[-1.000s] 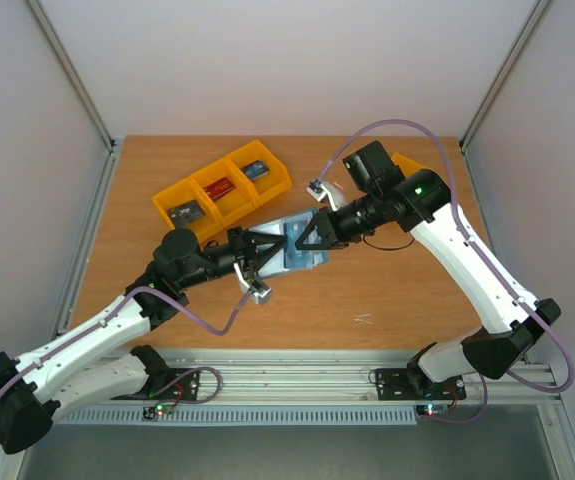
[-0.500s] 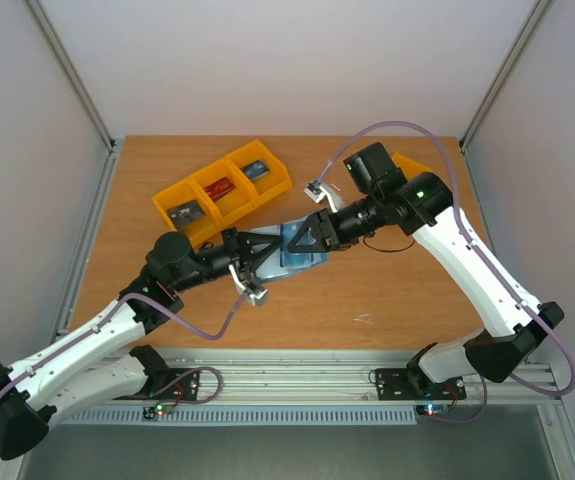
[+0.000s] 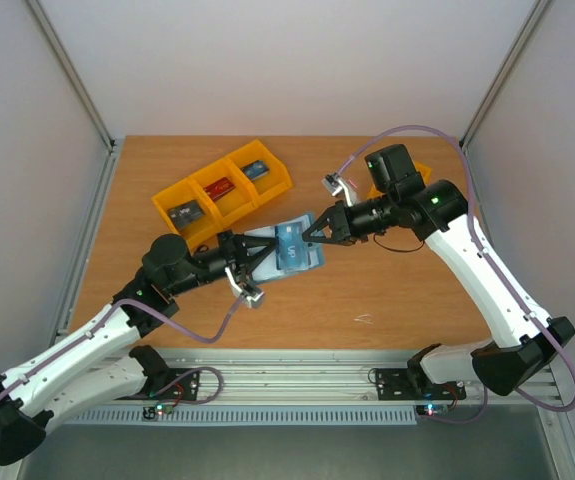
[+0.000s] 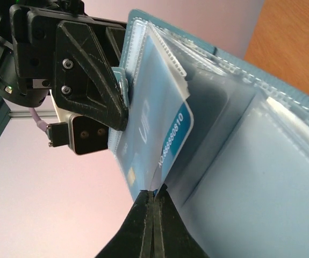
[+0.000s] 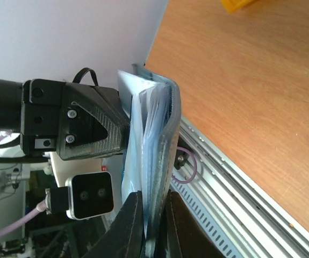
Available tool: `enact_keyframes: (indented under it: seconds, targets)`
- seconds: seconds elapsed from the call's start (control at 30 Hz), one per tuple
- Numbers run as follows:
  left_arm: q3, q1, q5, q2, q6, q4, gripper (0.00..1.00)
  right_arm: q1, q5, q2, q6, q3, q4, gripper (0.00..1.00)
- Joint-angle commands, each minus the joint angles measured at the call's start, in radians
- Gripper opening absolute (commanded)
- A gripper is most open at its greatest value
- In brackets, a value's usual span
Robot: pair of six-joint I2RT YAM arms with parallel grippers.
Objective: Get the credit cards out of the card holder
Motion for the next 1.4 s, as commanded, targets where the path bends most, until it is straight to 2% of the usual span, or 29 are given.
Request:
enact_keyframes:
  seconds: [0.0, 0.23, 0.53, 0.83, 1.13, 1.37]
  targets:
    - [-0.001, -0.004, -0.004, -0.02, 0.005, 0.002, 0.0, -0.008, -0.022, -0.011, 0.02, 0.004, 0.046, 0.01]
    - [-0.008, -0.003, -0.043, -0.05, 0.004, -0.054, 0.0, -0.103, -0.047, -0.043, 0.019, -0.026, 0.02, 0.01]
    - [-0.005, -0.004, -0.099, -0.048, -0.016, -0.058, 0.0, -0.153, -0.047, -0.043, 0.001, -0.034, -0.012, 0.01]
    - [-0.008, -0.004, -0.064, -0.014, -0.013, 0.034, 0.0, -0.154, -0.152, -0.041, 0.026, -0.073, 0.06, 0.01]
    - [0.008, 0.002, -0.104, -0.01, -0.011, 0.016, 0.0, -0.168, -0.121, -0.045, -0.006, -0.087, 0.025, 0.01]
    - [0.001, 0.001, -0.024, 0.013, 0.008, 0.065, 0.0, -0.148, -0.215, -0.031, 0.046, -0.111, 0.114, 0.01]
